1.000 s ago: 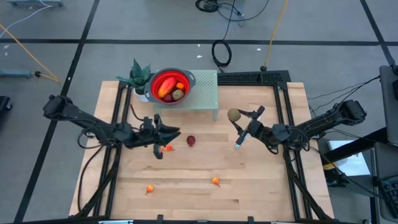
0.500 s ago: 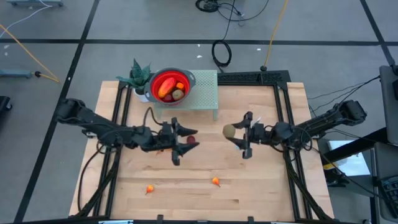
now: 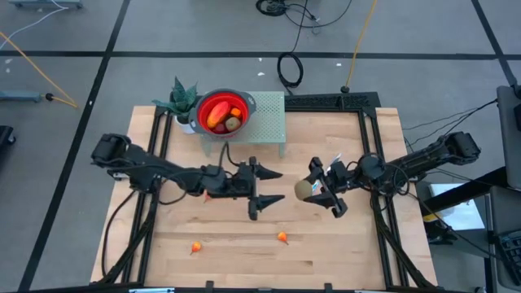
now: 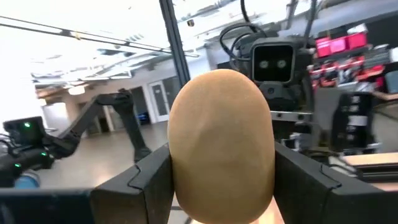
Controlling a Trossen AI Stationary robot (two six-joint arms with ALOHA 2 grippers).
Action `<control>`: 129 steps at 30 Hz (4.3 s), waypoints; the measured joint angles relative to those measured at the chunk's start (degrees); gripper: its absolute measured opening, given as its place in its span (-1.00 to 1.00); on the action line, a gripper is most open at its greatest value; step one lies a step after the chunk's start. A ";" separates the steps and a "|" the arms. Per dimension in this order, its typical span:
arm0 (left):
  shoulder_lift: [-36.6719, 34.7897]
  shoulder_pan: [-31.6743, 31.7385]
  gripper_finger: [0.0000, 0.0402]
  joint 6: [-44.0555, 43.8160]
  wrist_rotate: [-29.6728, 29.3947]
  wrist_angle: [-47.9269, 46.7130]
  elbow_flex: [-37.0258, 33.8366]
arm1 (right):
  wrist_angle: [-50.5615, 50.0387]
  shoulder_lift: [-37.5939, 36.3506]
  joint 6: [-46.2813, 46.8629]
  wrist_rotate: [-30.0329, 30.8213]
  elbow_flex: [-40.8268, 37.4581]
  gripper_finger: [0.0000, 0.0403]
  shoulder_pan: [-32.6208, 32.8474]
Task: Pick & Place Fruit
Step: Put the kiwi into the red strainer bowl on the shelf
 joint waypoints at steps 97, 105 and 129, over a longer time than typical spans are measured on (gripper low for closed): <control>-3.02 3.10 -0.14 4.41 -2.33 -14.48 7.89 | -3.17 7.28 12.18 -1.60 -0.02 0.17 -2.99; -9.16 2.23 -0.13 8.59 -12.74 -21.89 7.78 | -4.34 7.30 11.40 -2.19 -0.02 0.15 -2.99; -15.67 1.07 -0.13 1.93 -29.62 -38.85 7.76 | -6.65 1.12 1.55 -15.91 -4.67 -0.98 -6.87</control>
